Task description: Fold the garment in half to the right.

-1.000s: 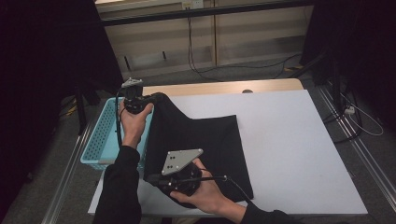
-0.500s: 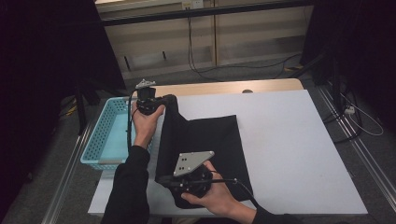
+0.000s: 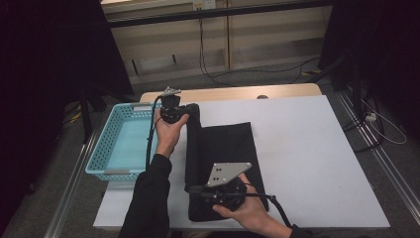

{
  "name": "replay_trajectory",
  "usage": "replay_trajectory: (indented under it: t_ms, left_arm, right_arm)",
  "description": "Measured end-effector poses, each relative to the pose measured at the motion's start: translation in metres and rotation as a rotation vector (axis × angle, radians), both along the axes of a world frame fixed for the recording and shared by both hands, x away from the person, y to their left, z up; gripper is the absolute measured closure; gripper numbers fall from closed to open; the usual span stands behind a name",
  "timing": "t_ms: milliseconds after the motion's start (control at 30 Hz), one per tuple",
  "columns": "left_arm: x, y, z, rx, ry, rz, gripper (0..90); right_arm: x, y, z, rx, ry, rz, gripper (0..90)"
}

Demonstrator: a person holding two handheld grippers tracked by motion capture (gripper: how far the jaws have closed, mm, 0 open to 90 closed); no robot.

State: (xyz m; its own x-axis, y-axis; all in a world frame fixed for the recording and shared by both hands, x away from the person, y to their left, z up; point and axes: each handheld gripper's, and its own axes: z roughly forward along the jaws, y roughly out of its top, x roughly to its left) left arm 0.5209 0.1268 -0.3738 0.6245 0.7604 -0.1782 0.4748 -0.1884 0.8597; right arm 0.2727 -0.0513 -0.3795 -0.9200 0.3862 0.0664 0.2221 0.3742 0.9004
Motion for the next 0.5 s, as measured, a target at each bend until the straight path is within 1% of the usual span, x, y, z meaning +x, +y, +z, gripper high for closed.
replay_trajectory:
  t_ms: [33, 67, 100, 133, 167, 200, 233, 267, 300, 400, 467, 500]
  left_arm:
    - [0.003, -0.004, -0.003, 0.007, 0.007, -0.004, 84.7]
    - [0.003, -0.004, -0.003, 0.007, 0.007, -0.004, 84.7]
    - [0.005, -0.01, -0.006, 0.015, 0.012, -0.008, 84.7]
    - [0.005, -0.01, -0.006, 0.015, 0.012, -0.008, 84.7]
    - [0.006, -0.015, -0.008, 0.021, 0.014, -0.017, 84.7]
    - [0.006, -0.015, -0.008, 0.021, 0.014, -0.017, 84.7]
    - [0.007, -0.021, -0.009, 0.021, 0.011, -0.024, 84.7]
    - [0.007, -0.021, -0.009, 0.021, 0.011, -0.024, 84.7]
    - [0.007, -0.026, -0.011, 0.016, 0.016, -0.029, 84.7]
    - [0.007, -0.031, -0.014, 0.001, 0.026, -0.038, 84.7]
    - [0.007, -0.034, -0.017, 0.003, 0.029, -0.044, 84.7]
    - [0.006, -0.035, -0.018, -0.007, 0.033, -0.043, 84.7]
  right_arm:
    - [0.0, -0.003, -0.001, 0.0, 0.006, -0.003, 88.3]
    - [0.0, -0.003, -0.001, 0.0, 0.006, -0.003, 88.3]
    - [0.001, -0.007, -0.004, -0.011, 0.013, -0.008, 88.3]
    - [0.001, -0.007, -0.004, -0.011, 0.013, -0.008, 88.3]
    - [0.002, -0.012, -0.007, -0.015, 0.022, -0.017, 88.3]
    - [0.002, -0.014, -0.008, -0.015, 0.024, -0.021, 88.3]
    - [0.002, -0.016, -0.009, -0.015, 0.026, -0.027, 88.3]
    - [0.002, -0.016, -0.009, -0.015, 0.026, -0.027, 88.3]
    - [0.001, -0.02, -0.012, -0.018, 0.034, -0.035, 88.3]
    - [0.0, -0.024, -0.014, -0.02, 0.034, -0.042, 88.2]
    - [-0.001, -0.026, -0.014, -0.019, 0.035, -0.048, 88.2]
    - [-0.002, -0.028, -0.015, -0.019, 0.036, -0.051, 88.1]
